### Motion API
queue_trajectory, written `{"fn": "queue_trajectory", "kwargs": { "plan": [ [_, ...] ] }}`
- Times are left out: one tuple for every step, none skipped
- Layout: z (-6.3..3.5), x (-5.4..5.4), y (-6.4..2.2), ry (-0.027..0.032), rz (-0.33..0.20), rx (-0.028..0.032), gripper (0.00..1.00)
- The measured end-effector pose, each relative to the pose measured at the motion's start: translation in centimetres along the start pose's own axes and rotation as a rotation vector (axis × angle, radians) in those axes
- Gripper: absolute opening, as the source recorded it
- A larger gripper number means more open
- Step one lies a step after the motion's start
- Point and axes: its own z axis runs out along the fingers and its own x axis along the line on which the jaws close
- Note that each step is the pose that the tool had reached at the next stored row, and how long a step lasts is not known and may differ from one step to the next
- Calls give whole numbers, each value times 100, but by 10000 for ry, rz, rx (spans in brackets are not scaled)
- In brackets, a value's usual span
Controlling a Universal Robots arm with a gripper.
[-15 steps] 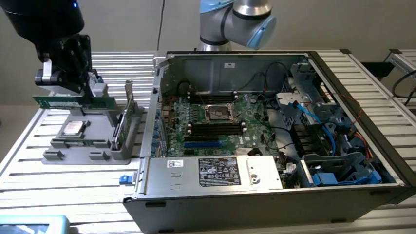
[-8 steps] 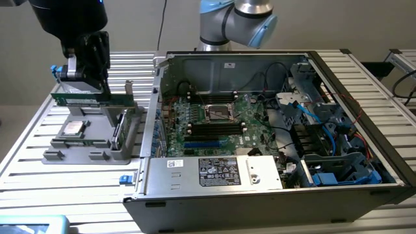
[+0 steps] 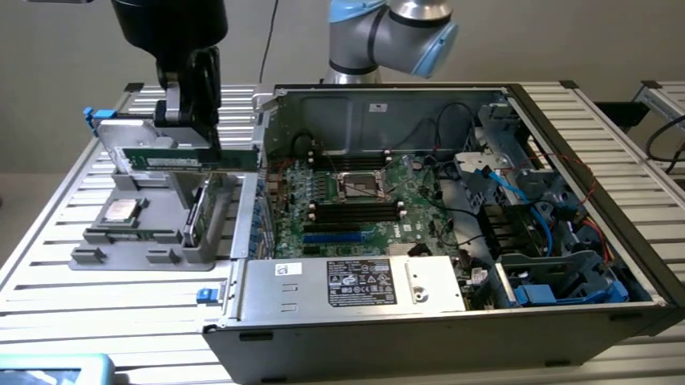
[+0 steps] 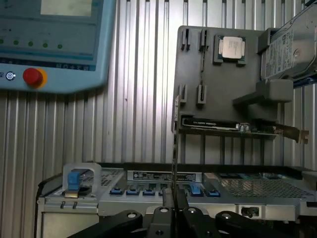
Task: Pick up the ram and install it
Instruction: 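Pick up the ram and move it above insertion slot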
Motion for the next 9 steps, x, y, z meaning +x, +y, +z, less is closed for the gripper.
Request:
{"fn": "queue_trajectory", "kwargs": {
  "plan": [
    [-2, 0, -45, 0, -8, -1, 13],
    [-5, 1, -90, 0, -16, -2, 13],
    [-6, 1, -135, -1, -23, -3, 13],
    [-8, 1, -184, 0, -30, -6, 13],
    [-11, 1, -229, 2, -38, -8, 13],
    [-13, 2, -274, 2, -45, -11, 13],
    [-15, 2, -319, 2, -51, -12, 13],
    [-16, 2, -363, 2, -55, -13, 13],
    [-19, 3, -408, 3, -60, -14, 13]
  ]
}}
